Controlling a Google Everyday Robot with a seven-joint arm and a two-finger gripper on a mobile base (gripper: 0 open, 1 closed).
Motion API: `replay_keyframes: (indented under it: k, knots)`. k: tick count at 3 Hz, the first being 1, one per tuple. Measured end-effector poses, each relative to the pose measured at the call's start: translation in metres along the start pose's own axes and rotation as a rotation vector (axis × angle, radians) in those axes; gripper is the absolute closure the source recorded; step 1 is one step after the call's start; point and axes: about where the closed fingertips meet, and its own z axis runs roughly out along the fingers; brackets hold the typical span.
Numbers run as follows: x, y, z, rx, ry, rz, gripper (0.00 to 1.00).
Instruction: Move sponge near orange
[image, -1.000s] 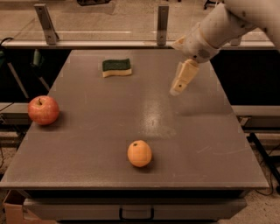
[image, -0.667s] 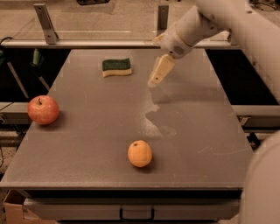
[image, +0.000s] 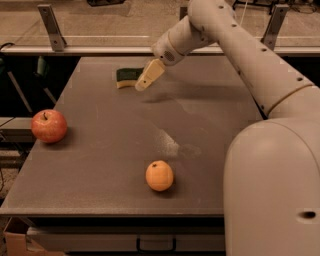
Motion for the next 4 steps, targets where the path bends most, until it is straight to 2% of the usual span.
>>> replay_keyframes:
  k: [1,2,3,4]
  knots:
    - [0.010,-0.007,0.035,0.002,-0.002,0.114,0.02]
    - [0.020,-0.010,0.050,-0.004,-0.007,0.172,0.24]
    - [0.020,-0.010,0.045,-0.011,-0.018,0.186,0.47]
    - [0.010,0.004,0.009,-0.041,-0.058,0.150,0.71]
